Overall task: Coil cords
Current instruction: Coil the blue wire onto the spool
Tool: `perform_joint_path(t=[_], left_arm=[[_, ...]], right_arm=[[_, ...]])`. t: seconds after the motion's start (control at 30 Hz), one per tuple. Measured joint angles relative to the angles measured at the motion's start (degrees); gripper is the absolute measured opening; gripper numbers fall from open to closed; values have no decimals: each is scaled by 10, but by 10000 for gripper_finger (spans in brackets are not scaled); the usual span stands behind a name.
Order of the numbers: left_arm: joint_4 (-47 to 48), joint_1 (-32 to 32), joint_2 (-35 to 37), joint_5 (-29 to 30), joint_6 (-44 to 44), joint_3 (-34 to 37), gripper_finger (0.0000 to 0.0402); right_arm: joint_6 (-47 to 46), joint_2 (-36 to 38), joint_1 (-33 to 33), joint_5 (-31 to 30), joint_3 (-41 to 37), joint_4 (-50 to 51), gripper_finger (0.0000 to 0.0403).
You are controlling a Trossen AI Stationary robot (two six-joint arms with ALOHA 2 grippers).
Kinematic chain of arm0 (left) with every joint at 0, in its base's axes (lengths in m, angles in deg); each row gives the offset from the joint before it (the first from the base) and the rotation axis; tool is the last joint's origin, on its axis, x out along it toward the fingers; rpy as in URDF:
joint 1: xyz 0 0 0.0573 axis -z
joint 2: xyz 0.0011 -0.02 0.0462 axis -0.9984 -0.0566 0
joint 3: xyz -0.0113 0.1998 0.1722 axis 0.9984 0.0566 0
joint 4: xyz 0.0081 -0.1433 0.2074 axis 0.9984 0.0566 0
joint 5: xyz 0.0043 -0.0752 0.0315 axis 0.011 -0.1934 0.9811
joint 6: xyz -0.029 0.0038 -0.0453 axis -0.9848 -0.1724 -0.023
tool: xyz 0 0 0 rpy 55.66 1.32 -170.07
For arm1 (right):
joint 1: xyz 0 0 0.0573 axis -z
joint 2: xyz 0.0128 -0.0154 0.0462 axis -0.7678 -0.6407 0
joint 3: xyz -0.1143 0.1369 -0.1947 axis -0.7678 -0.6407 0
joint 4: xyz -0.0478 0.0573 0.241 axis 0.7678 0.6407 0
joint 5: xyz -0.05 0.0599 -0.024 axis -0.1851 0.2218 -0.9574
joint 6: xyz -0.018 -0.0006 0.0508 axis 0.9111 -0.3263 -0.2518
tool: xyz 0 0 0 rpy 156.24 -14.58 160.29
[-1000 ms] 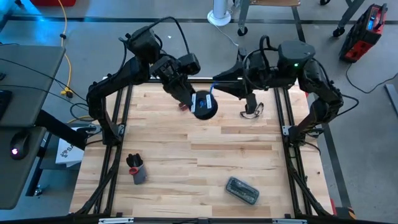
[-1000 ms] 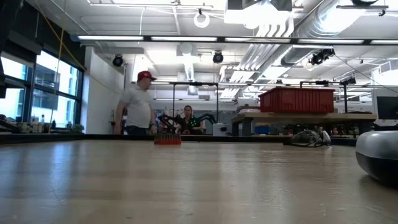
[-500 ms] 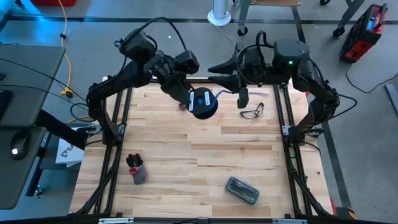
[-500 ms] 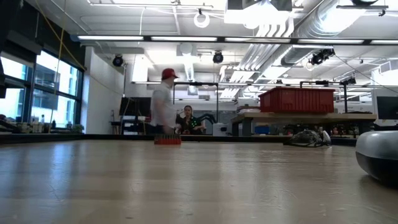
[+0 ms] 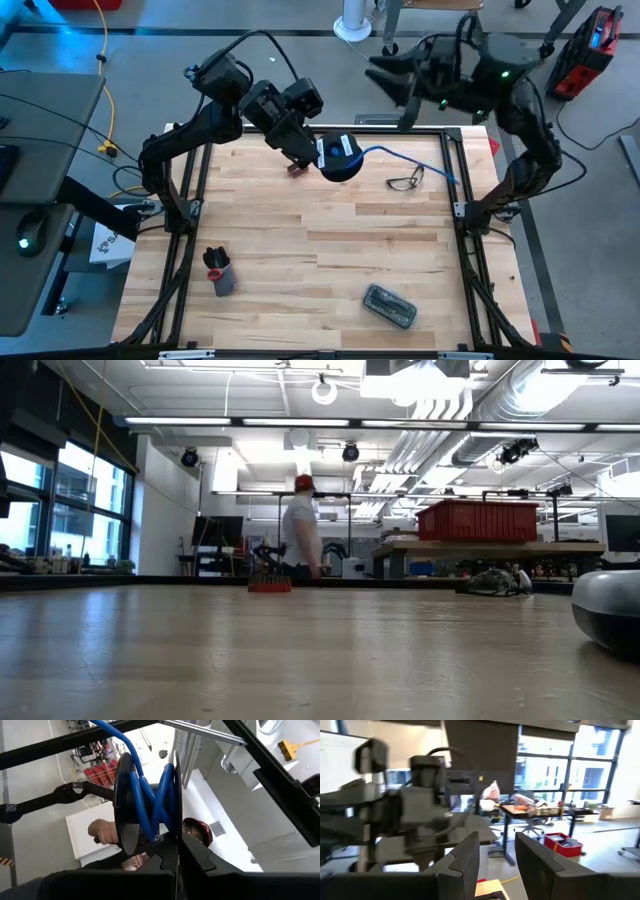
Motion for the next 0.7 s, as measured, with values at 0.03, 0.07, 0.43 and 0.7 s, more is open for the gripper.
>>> perform_joint_path(t=[0.03,0.07,0.43,0.7], left_arm=[[5,1,0,5,-1,0,0],[10,1,0,9,1,0,0],[64,-8,0,7,1,0,0],[84,-35,0,-3,3,0,0]], right_arm=[[0,5,7,0,0,2,117],[0,10,15,0,0,5,117],[-91,87,65,197,0,189,117],[-145,91,-33,187,0,279,117]])
